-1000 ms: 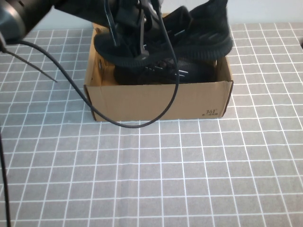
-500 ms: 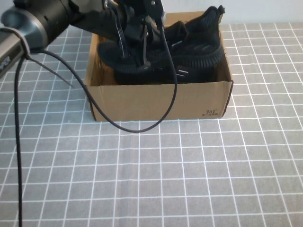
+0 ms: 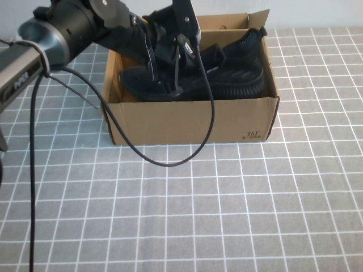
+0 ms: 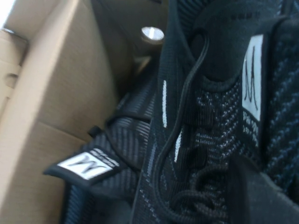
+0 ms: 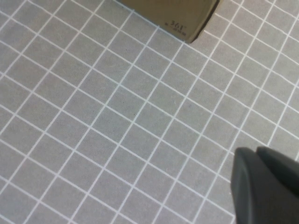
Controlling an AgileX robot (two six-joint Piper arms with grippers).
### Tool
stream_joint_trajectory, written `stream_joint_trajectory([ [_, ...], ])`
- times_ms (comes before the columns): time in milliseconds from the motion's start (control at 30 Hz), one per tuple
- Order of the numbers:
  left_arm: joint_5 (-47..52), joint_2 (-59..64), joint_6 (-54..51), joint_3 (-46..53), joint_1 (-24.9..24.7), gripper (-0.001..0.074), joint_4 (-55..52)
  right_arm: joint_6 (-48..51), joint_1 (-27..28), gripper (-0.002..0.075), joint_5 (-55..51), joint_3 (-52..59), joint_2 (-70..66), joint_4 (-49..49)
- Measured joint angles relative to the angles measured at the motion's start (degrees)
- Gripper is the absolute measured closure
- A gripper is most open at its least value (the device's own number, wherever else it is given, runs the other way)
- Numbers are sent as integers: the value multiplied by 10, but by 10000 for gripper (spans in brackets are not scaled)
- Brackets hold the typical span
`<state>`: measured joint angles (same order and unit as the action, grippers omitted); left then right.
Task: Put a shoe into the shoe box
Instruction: Place the shoe in the shoe box
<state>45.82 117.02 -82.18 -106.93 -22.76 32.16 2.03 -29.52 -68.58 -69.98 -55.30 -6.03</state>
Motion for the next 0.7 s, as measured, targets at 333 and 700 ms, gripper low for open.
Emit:
stream_joint_trajectory([
  [333, 18, 42, 2, 0, 0, 715, 0, 0, 0, 742, 0, 0, 0, 0],
  [700, 18, 78, 3, 0, 0, 716, 4, 0, 0, 742, 18, 28, 1, 0],
])
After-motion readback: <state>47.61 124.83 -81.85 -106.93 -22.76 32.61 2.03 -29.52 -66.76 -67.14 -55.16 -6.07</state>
